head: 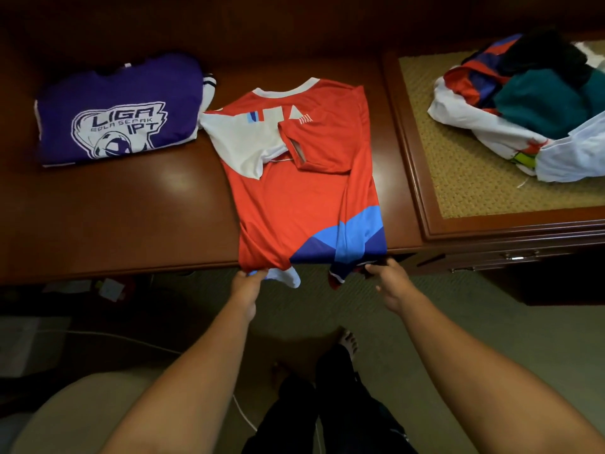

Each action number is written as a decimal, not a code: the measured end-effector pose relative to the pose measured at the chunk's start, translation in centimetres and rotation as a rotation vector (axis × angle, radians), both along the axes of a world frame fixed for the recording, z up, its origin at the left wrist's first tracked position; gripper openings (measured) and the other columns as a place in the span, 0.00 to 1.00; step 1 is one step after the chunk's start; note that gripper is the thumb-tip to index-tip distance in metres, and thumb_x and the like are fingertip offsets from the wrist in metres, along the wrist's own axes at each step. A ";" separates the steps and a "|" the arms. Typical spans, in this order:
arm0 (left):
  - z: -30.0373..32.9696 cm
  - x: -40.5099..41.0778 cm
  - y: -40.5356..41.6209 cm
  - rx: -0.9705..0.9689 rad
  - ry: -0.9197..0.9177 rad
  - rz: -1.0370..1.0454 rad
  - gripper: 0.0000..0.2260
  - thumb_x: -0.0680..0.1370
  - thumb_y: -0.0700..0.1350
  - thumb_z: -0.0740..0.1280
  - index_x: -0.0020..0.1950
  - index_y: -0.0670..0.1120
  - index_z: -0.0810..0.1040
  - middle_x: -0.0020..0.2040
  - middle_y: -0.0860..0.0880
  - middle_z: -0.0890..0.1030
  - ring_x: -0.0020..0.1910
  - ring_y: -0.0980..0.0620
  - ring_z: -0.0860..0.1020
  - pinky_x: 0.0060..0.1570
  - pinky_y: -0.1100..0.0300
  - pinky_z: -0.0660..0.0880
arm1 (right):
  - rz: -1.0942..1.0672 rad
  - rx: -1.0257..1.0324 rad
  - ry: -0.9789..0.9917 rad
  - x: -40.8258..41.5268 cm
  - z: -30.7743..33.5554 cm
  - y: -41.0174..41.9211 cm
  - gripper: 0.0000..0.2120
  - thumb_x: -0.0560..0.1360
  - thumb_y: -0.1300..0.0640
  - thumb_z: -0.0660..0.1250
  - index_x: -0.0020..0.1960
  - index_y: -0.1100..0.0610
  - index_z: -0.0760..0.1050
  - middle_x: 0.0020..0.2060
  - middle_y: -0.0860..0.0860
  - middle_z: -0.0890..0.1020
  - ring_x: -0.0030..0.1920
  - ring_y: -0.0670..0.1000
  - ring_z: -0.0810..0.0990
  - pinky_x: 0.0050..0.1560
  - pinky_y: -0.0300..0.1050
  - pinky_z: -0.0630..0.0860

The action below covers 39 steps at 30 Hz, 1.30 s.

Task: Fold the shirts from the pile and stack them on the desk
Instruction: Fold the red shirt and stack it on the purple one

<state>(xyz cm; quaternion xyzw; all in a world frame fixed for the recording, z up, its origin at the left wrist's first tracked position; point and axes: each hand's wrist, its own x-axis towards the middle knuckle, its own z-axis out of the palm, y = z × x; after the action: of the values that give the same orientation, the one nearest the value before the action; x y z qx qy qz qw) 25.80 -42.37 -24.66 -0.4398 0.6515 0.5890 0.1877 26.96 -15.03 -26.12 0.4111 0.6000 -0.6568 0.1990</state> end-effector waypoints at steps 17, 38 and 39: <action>5.2 2.6 -4.0 -0.491 0.115 -0.479 0.09 0.78 0.40 0.61 0.56 0.42 0.78 0.53 0.41 0.80 0.52 0.45 0.77 0.45 0.61 0.65 | 0.498 0.748 0.357 1.7 5.4 -4.1 0.11 0.76 0.63 0.64 0.58 0.64 0.76 0.54 0.60 0.80 0.55 0.59 0.78 0.55 0.46 0.71; 6.8 -20.0 -3.2 -0.832 0.390 -1.020 0.21 0.80 0.49 0.59 0.73 0.45 0.67 0.74 0.43 0.65 0.74 0.43 0.60 0.72 0.48 0.59 | 0.842 1.027 0.430 -20.3 6.1 -5.8 0.19 0.76 0.56 0.58 0.62 0.65 0.74 0.61 0.66 0.74 0.61 0.66 0.73 0.63 0.57 0.69; 6.3 -21.5 -2.9 -0.867 0.359 -1.056 0.22 0.81 0.51 0.58 0.75 0.48 0.62 0.77 0.45 0.60 0.76 0.44 0.55 0.74 0.47 0.55 | 0.893 1.062 0.437 -21.8 5.9 -5.8 0.21 0.75 0.55 0.56 0.64 0.64 0.72 0.65 0.65 0.72 0.65 0.66 0.70 0.66 0.58 0.67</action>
<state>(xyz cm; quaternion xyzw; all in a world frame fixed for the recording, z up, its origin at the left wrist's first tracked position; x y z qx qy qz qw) 4.30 -45.29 -18.31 0.0036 0.9746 0.1699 0.1460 5.16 -20.83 -20.25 0.0276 0.9745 -0.2001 0.0974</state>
